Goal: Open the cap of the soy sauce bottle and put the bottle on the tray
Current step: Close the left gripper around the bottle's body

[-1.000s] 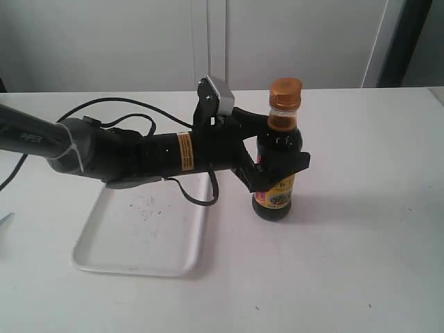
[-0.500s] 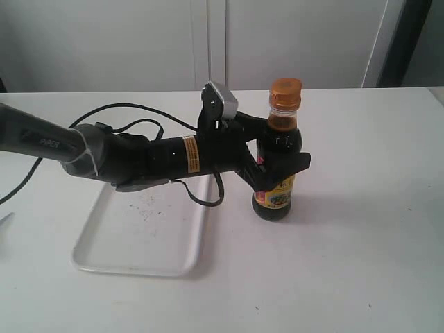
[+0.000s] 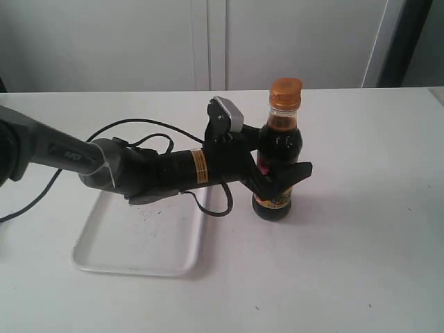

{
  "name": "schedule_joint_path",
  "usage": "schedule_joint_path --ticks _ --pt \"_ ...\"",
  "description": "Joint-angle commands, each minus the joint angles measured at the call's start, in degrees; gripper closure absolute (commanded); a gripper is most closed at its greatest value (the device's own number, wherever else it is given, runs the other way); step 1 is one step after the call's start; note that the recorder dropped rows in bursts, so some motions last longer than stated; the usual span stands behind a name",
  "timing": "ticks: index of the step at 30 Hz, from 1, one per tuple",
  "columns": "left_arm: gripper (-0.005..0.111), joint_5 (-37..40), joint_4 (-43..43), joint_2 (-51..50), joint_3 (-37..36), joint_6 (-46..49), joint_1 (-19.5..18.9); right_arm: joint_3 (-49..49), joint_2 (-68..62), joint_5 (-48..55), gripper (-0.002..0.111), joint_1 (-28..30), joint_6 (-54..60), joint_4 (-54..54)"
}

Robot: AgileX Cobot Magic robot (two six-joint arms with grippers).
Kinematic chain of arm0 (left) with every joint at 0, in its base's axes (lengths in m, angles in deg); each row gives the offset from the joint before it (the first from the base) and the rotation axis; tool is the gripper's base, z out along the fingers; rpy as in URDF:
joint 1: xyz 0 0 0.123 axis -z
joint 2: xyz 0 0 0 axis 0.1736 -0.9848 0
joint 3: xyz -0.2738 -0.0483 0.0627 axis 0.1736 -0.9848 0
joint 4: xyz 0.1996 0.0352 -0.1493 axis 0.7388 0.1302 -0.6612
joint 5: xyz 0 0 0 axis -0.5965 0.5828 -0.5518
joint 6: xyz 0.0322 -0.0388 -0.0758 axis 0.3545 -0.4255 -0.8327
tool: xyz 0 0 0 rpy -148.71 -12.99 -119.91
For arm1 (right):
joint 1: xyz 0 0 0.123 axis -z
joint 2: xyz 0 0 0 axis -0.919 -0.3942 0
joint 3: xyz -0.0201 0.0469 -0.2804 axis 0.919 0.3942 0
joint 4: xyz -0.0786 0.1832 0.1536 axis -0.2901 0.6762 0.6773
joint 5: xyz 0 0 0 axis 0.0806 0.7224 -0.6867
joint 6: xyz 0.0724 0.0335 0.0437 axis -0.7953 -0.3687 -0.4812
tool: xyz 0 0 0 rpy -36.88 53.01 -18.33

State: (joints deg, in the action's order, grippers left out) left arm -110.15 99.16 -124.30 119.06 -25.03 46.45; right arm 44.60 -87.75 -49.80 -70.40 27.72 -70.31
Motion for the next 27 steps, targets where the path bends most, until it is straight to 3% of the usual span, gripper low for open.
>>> schedule_joint_path --ticks 1,10,12,15,16,27 --pt "0.006 -0.6 -0.6 -1.1 1.6 -0.5 0.3 0.3 0.3 -0.2 0.108 0.2 -0.5 -0.2" --pt "0.034 -0.6 0.3 -1.2 1.7 -0.5 0.5 0.3 0.3 -0.2 0.108 0.2 -0.5 -0.2" --pt "0.050 -0.6 0.9 -1.2 1.7 -0.5 0.5 0.3 0.3 -0.2 0.108 0.2 -0.5 -0.2" --pt "0.097 -0.6 3.8 -1.2 1.7 -0.5 0.5 0.3 0.3 -0.2 0.108 0.2 -0.5 -0.2" --pt "0.106 -0.6 4.4 -1.2 1.7 -0.5 0.5 0.3 0.3 -0.2 0.108 0.2 -0.5 -0.2" --pt "0.107 -0.6 5.8 -1.2 1.7 0.6 0.5 0.3 0.3 -0.4 0.108 0.2 -0.5 -0.4"
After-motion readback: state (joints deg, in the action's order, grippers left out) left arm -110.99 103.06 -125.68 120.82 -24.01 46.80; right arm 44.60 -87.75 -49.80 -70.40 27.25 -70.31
